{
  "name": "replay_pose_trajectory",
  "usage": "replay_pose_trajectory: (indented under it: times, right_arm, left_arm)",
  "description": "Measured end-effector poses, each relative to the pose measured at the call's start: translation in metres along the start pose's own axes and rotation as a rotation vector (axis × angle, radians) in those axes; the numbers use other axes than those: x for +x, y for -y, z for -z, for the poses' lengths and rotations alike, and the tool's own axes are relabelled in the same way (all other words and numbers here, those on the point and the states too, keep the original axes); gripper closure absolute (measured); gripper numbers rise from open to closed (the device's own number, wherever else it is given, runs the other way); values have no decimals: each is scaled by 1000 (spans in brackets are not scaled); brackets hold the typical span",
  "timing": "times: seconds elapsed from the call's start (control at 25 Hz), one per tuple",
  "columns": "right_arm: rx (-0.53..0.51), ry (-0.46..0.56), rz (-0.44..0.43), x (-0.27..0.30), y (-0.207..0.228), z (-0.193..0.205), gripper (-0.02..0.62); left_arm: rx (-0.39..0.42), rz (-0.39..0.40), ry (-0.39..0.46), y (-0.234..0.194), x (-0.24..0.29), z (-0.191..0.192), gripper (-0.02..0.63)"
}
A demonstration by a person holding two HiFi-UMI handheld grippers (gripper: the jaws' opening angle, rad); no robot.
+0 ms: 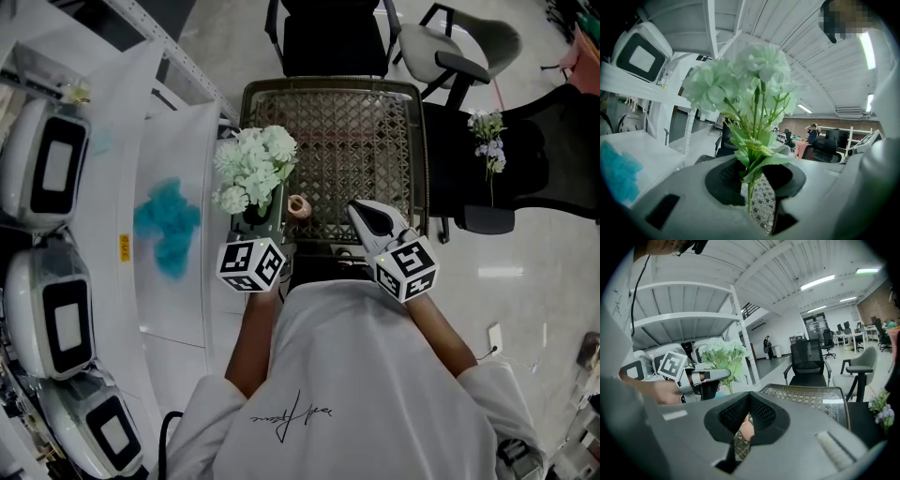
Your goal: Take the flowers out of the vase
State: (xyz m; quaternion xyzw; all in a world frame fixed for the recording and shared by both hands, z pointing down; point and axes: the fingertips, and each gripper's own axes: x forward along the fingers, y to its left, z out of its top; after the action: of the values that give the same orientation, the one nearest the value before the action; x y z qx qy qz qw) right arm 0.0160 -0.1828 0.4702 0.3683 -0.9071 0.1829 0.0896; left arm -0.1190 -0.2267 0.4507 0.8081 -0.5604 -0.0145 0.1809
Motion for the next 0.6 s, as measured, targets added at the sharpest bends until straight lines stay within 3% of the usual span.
replay_pose_trajectory:
  times: [0.6]
  right_arm:
    - [-15,-11,-25,8,-9,-1,588]
  left_arm:
    - [-20,0,-17,6,-17,5,494]
